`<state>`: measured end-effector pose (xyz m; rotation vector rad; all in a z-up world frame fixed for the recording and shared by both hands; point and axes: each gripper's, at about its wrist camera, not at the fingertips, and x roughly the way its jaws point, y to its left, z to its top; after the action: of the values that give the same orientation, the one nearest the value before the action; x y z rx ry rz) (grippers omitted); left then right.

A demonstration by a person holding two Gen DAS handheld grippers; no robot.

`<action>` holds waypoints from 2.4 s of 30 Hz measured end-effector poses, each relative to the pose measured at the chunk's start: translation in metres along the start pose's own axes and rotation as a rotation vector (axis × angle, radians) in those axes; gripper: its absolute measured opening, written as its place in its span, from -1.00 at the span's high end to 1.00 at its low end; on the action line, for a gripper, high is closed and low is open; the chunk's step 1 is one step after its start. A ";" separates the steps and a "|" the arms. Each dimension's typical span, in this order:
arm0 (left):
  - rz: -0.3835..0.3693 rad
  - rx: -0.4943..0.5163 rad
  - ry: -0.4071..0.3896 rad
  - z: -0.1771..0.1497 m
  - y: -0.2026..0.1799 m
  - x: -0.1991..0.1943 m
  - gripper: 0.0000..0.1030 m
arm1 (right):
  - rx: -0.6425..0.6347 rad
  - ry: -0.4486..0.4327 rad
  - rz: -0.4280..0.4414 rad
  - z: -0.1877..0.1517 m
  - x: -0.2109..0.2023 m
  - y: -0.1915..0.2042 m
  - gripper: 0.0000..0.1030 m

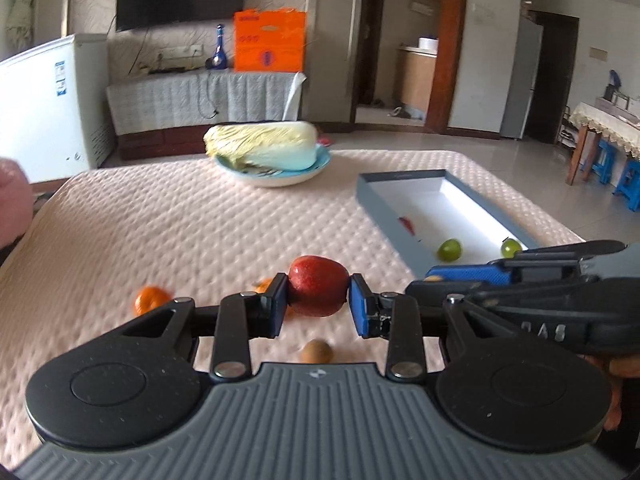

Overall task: Organize fruits
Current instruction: 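Lift the apple and kiwi with both tools and carry them over the box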

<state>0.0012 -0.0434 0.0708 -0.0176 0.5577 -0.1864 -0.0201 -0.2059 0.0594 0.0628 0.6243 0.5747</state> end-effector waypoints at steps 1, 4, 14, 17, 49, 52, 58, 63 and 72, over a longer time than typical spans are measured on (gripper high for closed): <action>-0.003 -0.003 0.000 0.002 -0.002 0.002 0.26 | 0.002 -0.004 0.004 0.000 0.000 0.001 0.48; -0.007 -0.010 -0.009 0.007 -0.007 0.008 0.26 | 0.002 -0.012 0.011 0.000 -0.002 -0.001 0.48; -0.011 -0.112 -0.046 0.014 0.002 0.018 0.26 | -0.016 -0.006 0.001 -0.005 -0.005 -0.004 0.49; -0.024 -0.129 -0.051 0.015 0.005 0.017 0.26 | -0.011 -0.007 -0.002 -0.005 -0.006 -0.005 0.48; -0.138 0.004 -0.021 0.031 -0.041 0.068 0.26 | 0.061 -0.069 -0.030 -0.004 -0.030 -0.028 0.48; -0.150 -0.002 -0.023 0.033 -0.046 0.072 0.26 | 0.080 -0.082 -0.046 -0.004 -0.034 -0.033 0.48; -0.187 0.008 -0.030 0.037 -0.059 0.079 0.26 | 0.093 -0.078 -0.092 -0.007 -0.040 -0.040 0.48; -0.208 0.025 -0.026 0.038 -0.073 0.089 0.26 | 0.119 -0.066 -0.152 -0.010 -0.044 -0.052 0.48; -0.256 0.051 -0.025 0.043 -0.100 0.113 0.26 | 0.140 -0.034 -0.213 -0.016 -0.044 -0.063 0.48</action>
<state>0.1013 -0.1635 0.0548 -0.0419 0.5247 -0.4490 -0.0274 -0.2841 0.0558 0.1358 0.6290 0.3232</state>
